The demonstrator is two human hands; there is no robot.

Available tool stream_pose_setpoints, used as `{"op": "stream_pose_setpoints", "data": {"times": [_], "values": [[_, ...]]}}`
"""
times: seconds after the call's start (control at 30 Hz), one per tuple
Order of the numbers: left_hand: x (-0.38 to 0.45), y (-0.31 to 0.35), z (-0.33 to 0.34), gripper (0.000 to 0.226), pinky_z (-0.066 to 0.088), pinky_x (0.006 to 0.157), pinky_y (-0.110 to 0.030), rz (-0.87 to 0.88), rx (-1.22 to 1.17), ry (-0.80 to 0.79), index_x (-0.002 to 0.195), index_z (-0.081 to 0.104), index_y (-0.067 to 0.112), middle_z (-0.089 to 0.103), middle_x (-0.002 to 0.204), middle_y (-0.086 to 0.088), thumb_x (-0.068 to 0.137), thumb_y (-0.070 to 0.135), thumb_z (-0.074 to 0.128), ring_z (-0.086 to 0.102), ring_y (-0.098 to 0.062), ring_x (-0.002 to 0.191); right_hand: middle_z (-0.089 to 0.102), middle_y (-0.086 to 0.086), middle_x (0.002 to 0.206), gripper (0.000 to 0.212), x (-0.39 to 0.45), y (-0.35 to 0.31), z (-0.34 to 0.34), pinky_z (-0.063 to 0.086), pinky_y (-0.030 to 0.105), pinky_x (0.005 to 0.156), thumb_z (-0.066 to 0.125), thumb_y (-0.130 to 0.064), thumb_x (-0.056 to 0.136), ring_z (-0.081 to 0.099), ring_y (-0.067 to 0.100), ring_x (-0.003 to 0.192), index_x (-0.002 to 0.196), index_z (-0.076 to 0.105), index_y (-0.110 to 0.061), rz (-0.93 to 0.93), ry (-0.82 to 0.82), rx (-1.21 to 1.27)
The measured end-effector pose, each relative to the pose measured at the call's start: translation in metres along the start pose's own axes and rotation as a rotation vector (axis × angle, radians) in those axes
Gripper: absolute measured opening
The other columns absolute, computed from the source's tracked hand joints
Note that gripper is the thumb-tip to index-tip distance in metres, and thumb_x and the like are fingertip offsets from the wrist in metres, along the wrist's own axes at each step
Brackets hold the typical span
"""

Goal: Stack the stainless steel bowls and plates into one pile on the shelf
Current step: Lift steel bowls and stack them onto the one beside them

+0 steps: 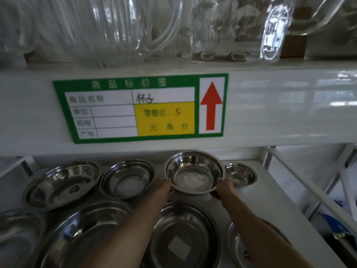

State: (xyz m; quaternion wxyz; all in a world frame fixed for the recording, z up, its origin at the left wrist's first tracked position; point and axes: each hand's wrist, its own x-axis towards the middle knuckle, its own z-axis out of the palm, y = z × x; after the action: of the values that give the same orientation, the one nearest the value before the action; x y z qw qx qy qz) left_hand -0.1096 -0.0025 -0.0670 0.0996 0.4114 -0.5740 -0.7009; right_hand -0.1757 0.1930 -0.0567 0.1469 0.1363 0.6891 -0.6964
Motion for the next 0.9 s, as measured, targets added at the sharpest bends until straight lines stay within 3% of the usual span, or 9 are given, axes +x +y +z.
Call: {"op": "stream_pose_setpoints", "data": {"times": [0.07,0.17,0.23,0.33,0.4,0.5,0.63,0.8,0.9], "values": [[-0.003,0.003,0.001,0.017,0.057,0.052,-0.029,0.063,-0.028,-0.011,0.099,0.065,-0.008,0.066,0.084,-0.020,0.090,-0.001,0.052,0.062,-0.023,0.064,0.062,0.022,0.086,0.023,0.000,-0.003,0.000,0.058,0.052,0.077,0.046,-0.016,0.092,0.063,0.034,0.073,0.101,0.061,-0.002,-0.041,0.013,-0.032],[-0.013,0.012,0.000,0.023,0.056,0.043,-0.022,0.131,-0.069,-0.021,0.104,0.064,-0.016,0.067,0.093,-0.025,0.088,-0.002,0.055,0.064,-0.029,0.069,0.060,0.019,0.079,0.019,-0.013,-0.016,0.000,0.058,0.055,0.079,0.045,-0.017,0.095,0.061,0.030,0.066,0.091,0.059,-0.006,-0.076,0.027,-0.063],[-0.018,0.017,-0.003,0.025,0.058,0.049,-0.025,0.156,-0.111,-0.041,0.106,0.064,-0.016,0.068,0.094,-0.027,0.088,-0.001,0.056,0.065,-0.032,0.074,0.059,0.017,0.079,0.020,-0.024,-0.024,0.002,0.059,0.054,0.078,0.044,-0.019,0.097,0.059,0.028,0.064,0.092,0.060,-0.008,-0.115,0.055,-0.054],[-0.030,0.022,-0.014,0.026,0.059,0.061,-0.031,0.191,-0.123,-0.058,0.109,0.063,-0.014,0.068,0.085,-0.020,0.090,0.003,0.056,0.065,-0.027,0.071,0.058,0.012,0.083,0.025,-0.037,-0.027,0.006,0.059,0.051,0.076,0.044,-0.025,0.099,0.059,0.027,0.069,0.111,0.059,-0.009,-0.153,0.075,-0.053],[-0.037,0.025,-0.022,0.024,0.059,0.060,-0.026,0.215,-0.141,-0.075,0.107,0.064,-0.010,0.068,0.085,-0.018,0.093,0.006,0.054,0.066,-0.023,0.072,0.059,0.012,0.086,0.031,-0.045,-0.028,0.009,0.060,0.049,0.076,0.042,-0.027,0.099,0.060,0.026,0.071,0.116,0.058,-0.007,-0.173,0.079,-0.086],[-0.054,0.029,-0.034,0.017,0.056,0.051,-0.015,0.231,-0.181,-0.072,0.098,0.065,0.000,0.065,0.082,-0.011,0.097,0.008,0.050,0.063,-0.017,0.072,0.064,0.022,0.102,0.035,-0.058,-0.030,0.016,0.061,0.045,0.068,0.040,-0.027,0.099,0.061,0.024,0.065,0.118,0.058,-0.004,-0.238,0.103,-0.135],[-0.072,0.029,-0.051,0.022,0.057,0.064,-0.020,0.247,-0.203,-0.036,0.108,0.066,-0.001,0.069,0.093,-0.014,0.095,0.012,0.053,0.066,-0.019,0.080,0.061,0.018,0.097,0.034,-0.078,-0.031,0.025,0.060,0.046,0.069,0.040,-0.027,0.098,0.061,0.024,0.066,0.115,0.057,-0.003,-0.239,0.119,-0.140],[-0.092,0.030,-0.072,0.015,0.056,0.069,-0.025,0.273,-0.270,0.025,0.083,0.066,0.007,0.066,0.081,-0.009,0.094,0.010,0.056,0.064,-0.016,0.072,0.057,0.009,0.079,0.031,-0.105,-0.032,0.033,0.060,0.042,0.062,0.039,-0.026,0.100,0.064,0.031,0.068,0.112,0.057,-0.003,-0.282,0.112,-0.169],[-0.106,0.032,-0.089,0.020,0.056,0.079,-0.033,0.293,-0.249,0.043,0.076,0.065,0.011,0.066,0.079,-0.011,0.093,0.009,0.056,0.065,-0.018,0.072,0.061,0.013,0.083,0.031,-0.118,-0.030,0.036,0.056,0.034,0.050,0.038,-0.027,0.101,0.064,0.029,0.064,0.113,0.056,-0.005,-0.307,0.076,-0.196]]}}
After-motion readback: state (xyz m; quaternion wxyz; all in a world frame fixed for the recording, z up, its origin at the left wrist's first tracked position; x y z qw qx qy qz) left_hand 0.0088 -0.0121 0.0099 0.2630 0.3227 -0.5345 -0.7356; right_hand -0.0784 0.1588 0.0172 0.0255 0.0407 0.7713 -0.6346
